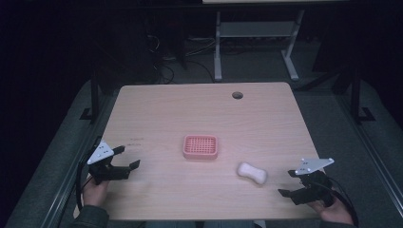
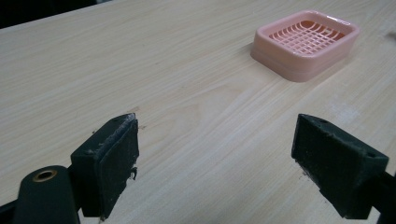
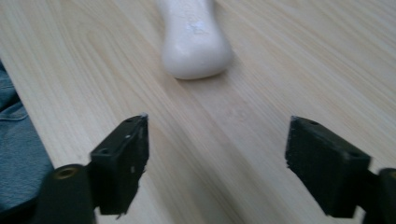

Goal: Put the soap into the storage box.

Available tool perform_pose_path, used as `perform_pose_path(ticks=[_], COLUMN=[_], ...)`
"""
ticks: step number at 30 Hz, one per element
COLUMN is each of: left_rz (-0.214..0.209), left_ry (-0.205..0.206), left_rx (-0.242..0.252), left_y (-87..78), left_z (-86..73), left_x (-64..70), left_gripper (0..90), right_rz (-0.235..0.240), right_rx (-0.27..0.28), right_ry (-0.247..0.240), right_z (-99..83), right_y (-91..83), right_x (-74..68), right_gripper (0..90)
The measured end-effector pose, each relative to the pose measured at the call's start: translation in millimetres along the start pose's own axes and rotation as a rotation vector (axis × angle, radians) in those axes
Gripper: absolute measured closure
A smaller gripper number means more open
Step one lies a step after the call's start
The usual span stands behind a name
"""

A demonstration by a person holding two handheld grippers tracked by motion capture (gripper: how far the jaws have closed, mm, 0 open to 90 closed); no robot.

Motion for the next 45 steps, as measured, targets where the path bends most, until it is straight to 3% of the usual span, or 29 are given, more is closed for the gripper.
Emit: perform_pose_path(ticks=[6,15,21,37,45], left_rz=[-0.001,0.005,0.006,0.010,0.008], left_ry=[-0.010,0.010,-0.007,-0.016,-0.018], left_rx=[-0.003,-0.017,-0.001,0.005,0.008], left_y=[0.6,1.8,0.6,-0.2,-0.4], left_z=[-0.5,-0.8,-0.4,0.2,0.1], left_x=[0.3,0.7,0.5,-0.6,-0.8], left_gripper=[14.4,14.4,14.4,14.4,14.3], right_rz=[0.021,0.035,0.044,0.054,0.062], right_rx=[-0.031,-0.042,-0.053,-0.080,-0.110], right_ry=[-0.024,-0.047,-0.079,-0.154,-0.199], right_z=[8.6,21.0,32.1,67.3,81.7], right_y=[4.9,8.4,13.1,19.8,31.9], right_x=[-3.2,-2.6,-2.3,-2.5,-2.1], right_gripper=[18.3,16.8,17.1,24.6,26.4])
Point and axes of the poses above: each handheld gripper's, and its own axes: y roughly forward along the jaws, z roughly out of its top, x roughly to its right, the point moved 2 cm from there along y, roughly forward along the jaws, and after that the axes turned 12 degrees about -y, right-handed, at the moved point
